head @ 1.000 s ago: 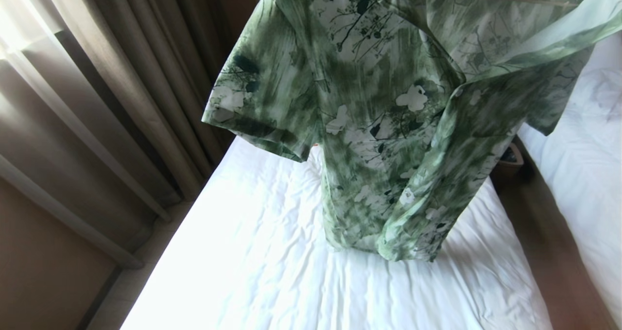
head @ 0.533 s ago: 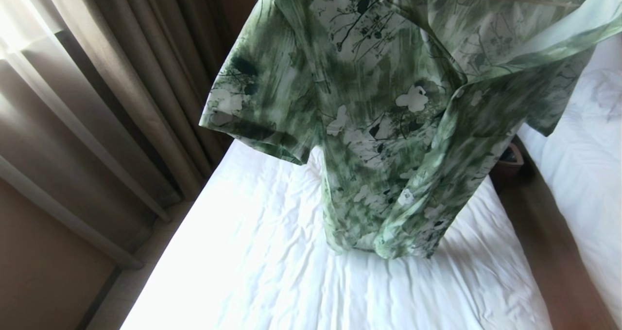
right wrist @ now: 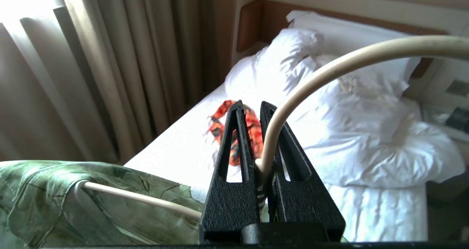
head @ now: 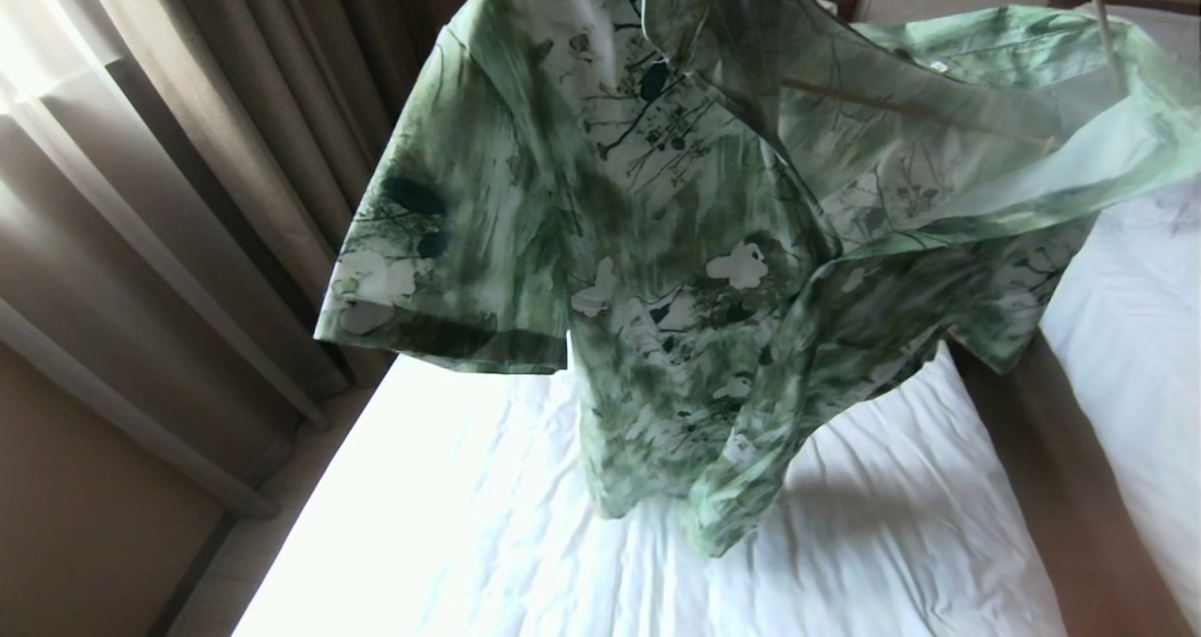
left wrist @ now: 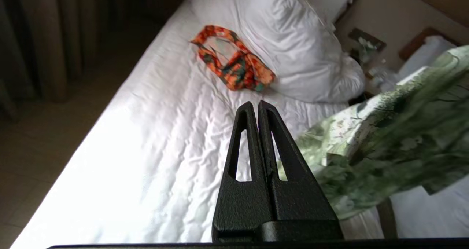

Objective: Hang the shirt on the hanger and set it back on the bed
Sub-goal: Take the clothes hanger out of the clothes

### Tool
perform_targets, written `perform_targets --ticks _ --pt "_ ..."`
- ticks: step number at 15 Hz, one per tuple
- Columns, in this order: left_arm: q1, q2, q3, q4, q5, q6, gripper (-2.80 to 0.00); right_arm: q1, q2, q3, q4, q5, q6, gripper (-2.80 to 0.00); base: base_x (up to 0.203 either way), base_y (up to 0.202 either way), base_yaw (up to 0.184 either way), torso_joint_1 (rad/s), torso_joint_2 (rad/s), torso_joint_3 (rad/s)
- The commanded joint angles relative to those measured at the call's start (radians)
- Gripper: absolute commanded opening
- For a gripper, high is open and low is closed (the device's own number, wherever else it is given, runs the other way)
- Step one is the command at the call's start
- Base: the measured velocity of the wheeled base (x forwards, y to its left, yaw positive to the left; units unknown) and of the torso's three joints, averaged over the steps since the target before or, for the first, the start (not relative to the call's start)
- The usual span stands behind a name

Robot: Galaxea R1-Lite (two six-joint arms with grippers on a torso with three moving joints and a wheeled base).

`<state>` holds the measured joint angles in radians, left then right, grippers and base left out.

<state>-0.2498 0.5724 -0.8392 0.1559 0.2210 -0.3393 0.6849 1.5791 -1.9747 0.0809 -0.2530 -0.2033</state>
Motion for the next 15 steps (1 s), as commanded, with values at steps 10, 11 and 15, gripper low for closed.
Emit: perform_targets --ticks 10,11,15 --pt "-0.553 0.561 -0.25 0.015 -0.118 -0.024 -2.8 0.01 0.205 0.008 0.071 -0.154 0.147 -2.8 0.0 0.0 0.0 0.0 0.0 0.0" --pt "-0.61 0.619 -0.263 0.009 -0.067 -0.025 -2.8 0.008 0.229 0.009 0.071 -0.188 0.147 -2.8 0.0 0.0 0.0 0.0 0.0 0.0" --pt "-0.713 0.866 -0.277 -0.168 0.062 -0.007 -2.8 -0.014 0.246 0.017 0.07 -0.207 0.13 -2.8 0.0 0.0 0.0 0.0 0.0 0.0"
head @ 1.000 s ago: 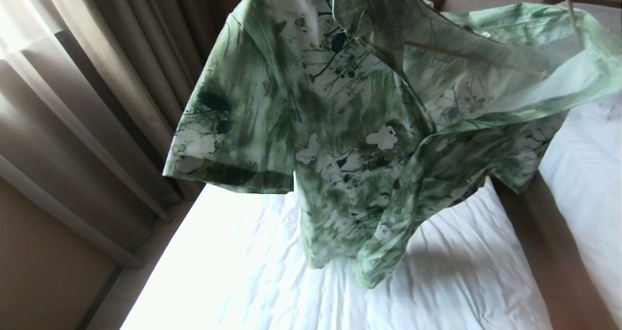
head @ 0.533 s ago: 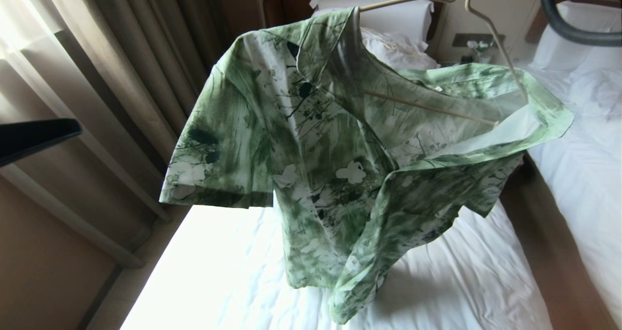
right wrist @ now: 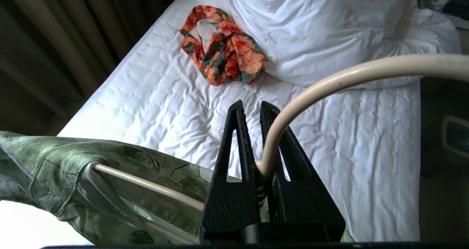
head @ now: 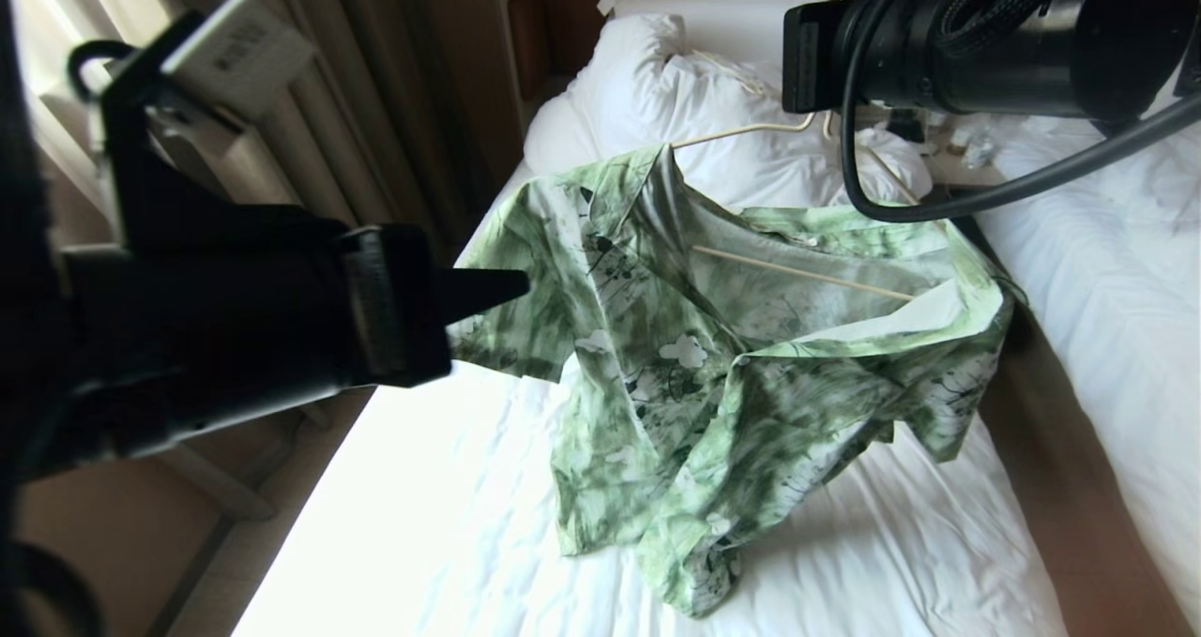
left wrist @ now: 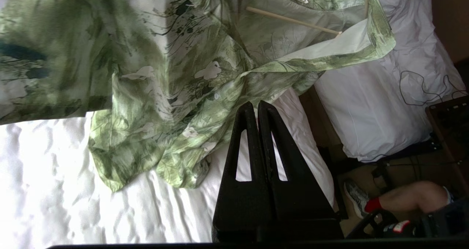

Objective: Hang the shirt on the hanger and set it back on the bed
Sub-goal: Take the clothes hanger out of the clothes

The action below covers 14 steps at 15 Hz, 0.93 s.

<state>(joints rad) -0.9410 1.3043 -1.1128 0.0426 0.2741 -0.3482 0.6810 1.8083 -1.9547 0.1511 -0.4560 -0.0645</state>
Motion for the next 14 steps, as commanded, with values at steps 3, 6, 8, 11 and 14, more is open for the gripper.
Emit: perform_targets --ticks 3,6,8,11,14 --pt "0.006 0.277 -0.006 -0.282 0.021 0.027 -2.8 -0.033 0.011 -0.004 -0.004 -0.004 -0.023 -2.8 0.0 0.0 0.0 0.0 0.0 0.0" --pt "0.054 0.358 -0.013 -0.371 0.001 0.029 -2.8 -0.054 0.006 -0.004 -0.007 -0.003 -0.021 -2.8 0.0 0.0 0.0 0.0 0.0 0.0" --pt "0.063 0.415 -0.067 -0.381 0.008 0.018 -2.8 -0.054 0.006 -0.004 -0.008 -0.003 -0.02 -2.8 0.0 0.0 0.0 0.0 0.0 0.0" --pt "0.065 0.45 -0.119 -0.387 0.046 -0.006 0.0 -0.054 0.006 -0.006 -0.008 -0.001 -0.021 -2.8 0.0 0.0 0.0 0.0 0.0 0.0" --pt "0.059 0.455 -0.138 -0.389 0.048 -0.017 0.0 -0.052 0.006 -0.006 -0.008 -0.001 -0.023 -2.8 0.0 0.0 0.0 0.0 0.0 0.0"
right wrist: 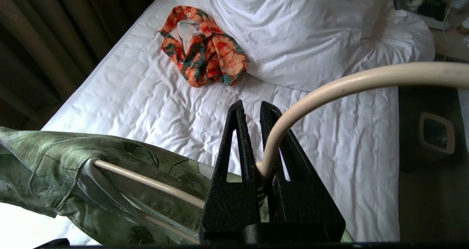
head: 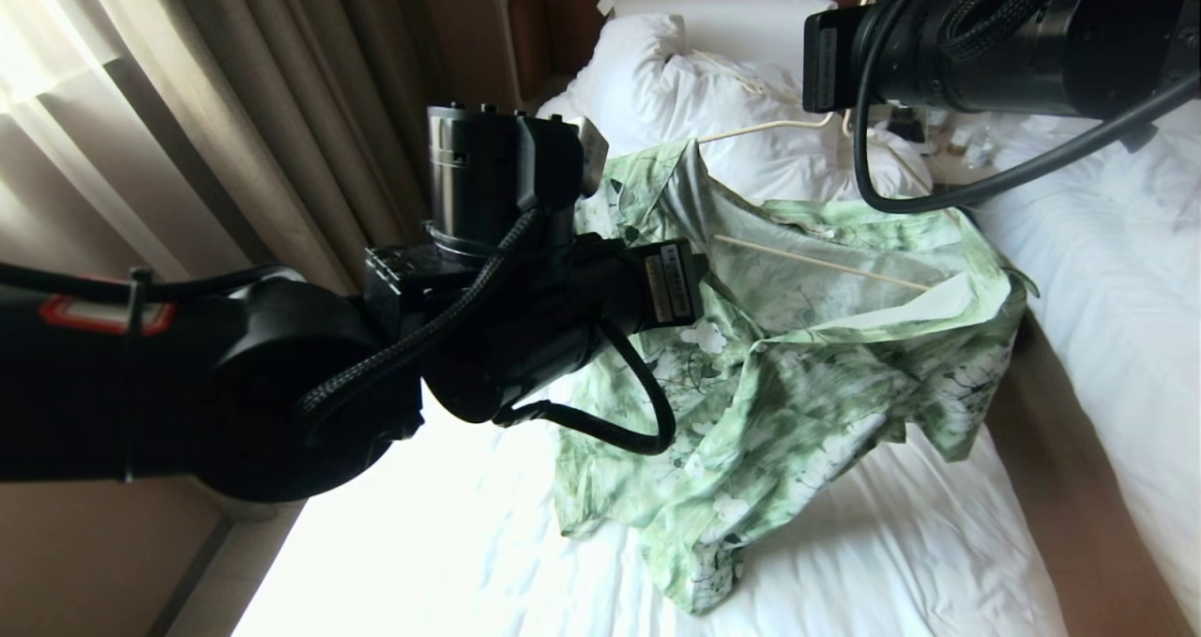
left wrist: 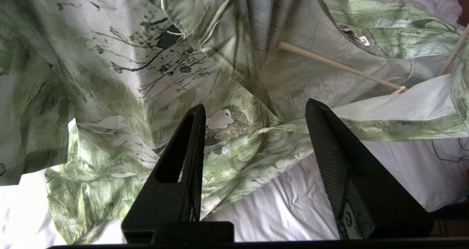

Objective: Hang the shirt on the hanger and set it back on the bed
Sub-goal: Take the clothes hanger out of the clothes

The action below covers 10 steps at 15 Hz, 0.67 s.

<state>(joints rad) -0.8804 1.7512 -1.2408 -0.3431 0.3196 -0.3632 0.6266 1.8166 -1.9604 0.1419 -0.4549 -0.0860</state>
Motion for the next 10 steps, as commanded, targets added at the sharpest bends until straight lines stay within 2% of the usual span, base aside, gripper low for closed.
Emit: perform_targets --ticks 1,5,10 --pt "0.001 0.01 -0.028 -0.004 0.001 -0.003 0.0 0.005 -0.002 0.001 0.001 -0.002 -0.001 -2.8 0.0 0.0 0.0 0.0 0.0 0.0" --pt "0.005 0.023 -0.06 -0.006 -0.003 -0.003 0.0 0.007 -0.005 0.0 0.001 -0.004 -0.001 -2.8 0.0 0.0 0.0 0.0 0.0 0.0" --pt "0.007 0.067 -0.11 -0.061 -0.005 0.0 0.0 0.024 -0.019 0.003 0.004 -0.002 -0.001 -2.8 0.0 0.0 0.0 0.0 0.0 0.0"
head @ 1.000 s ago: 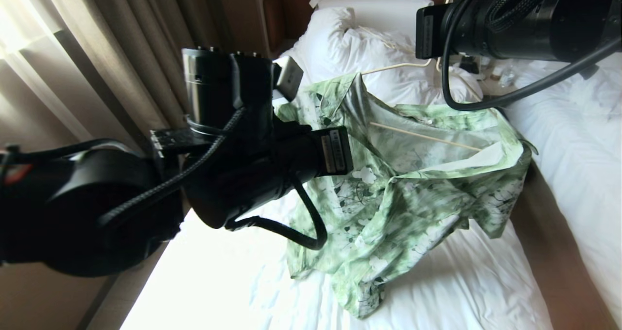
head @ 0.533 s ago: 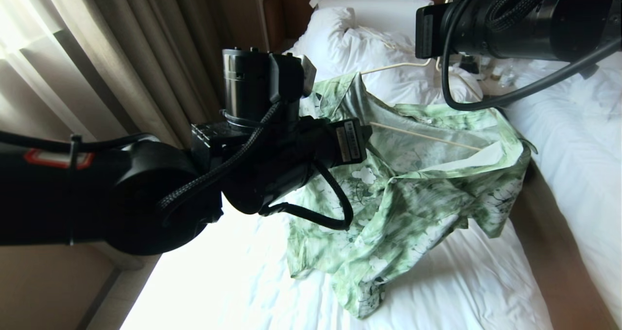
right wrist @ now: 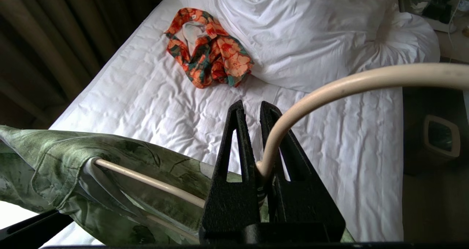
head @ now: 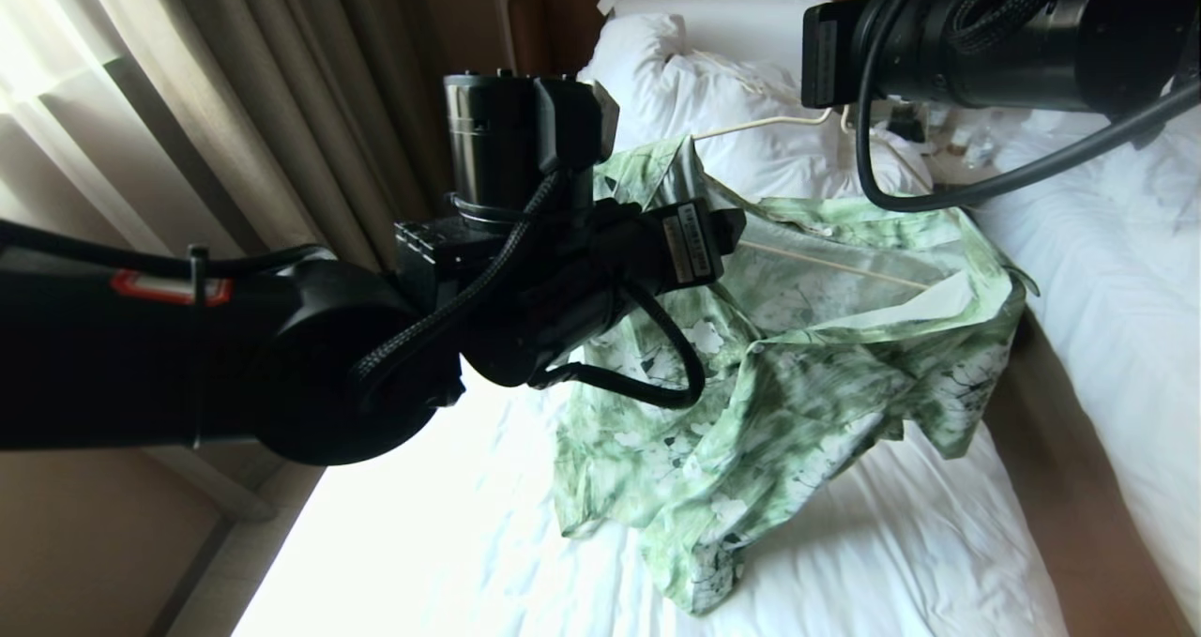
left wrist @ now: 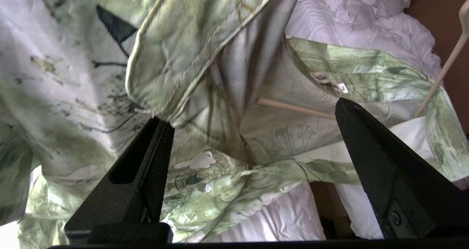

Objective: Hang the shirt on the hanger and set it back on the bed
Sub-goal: Take the clothes hanger out of the clothes

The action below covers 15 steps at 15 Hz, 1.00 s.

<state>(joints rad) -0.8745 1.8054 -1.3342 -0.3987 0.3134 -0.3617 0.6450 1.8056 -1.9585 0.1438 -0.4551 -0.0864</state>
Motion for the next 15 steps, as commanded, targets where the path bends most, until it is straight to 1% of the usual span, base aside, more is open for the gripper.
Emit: perform_targets --ticks 1,2,3,9,11,13,15 --pt "0.002 0.015 -0.029 -0.006 -0.005 -0.002 0.0 0.007 -0.009 0.001 0.002 -0.002 -0.001 -2.8 0.0 0.0 0.0 0.0 0.0 0.0" --pt "0.004 0.014 -0.034 -0.006 -0.004 -0.002 0.0 0.008 -0.009 0.005 0.001 -0.002 0.0 -2.8 0.0 0.0 0.0 0.0 0.0 0.0" --pt "0.005 0.009 -0.033 -0.006 -0.004 -0.002 -2.8 0.009 -0.009 0.006 0.002 -0.002 0.0 -2.8 0.0 0.0 0.0 0.0 0.0 0.0" --pt "0.014 -0.008 -0.023 -0.008 0.001 0.0 -2.8 0.008 -0.014 0.009 0.003 -0.003 0.0 -2.8 0.0 0.0 0.0 0.0 0.0 0.0" --pt "0.029 -0.02 0.012 -0.007 0.002 0.007 -2.8 0.008 -0.022 0.011 0.005 -0.002 0.0 -2.8 0.0 0.0 0.0 0.0 0.0 0.0" --pt "0.062 -0.062 0.029 -0.003 0.003 0.008 -2.8 0.008 -0.034 0.02 0.003 -0.002 0.004 -2.8 0.0 0.0 0.0 0.0 0.0 0.0" --pt "0.113 -0.138 0.053 0.002 0.004 0.013 -2.8 0.006 -0.041 0.045 0.001 -0.002 0.007 -2.8 0.0 0.0 0.0 0.0 0.0 0.0"
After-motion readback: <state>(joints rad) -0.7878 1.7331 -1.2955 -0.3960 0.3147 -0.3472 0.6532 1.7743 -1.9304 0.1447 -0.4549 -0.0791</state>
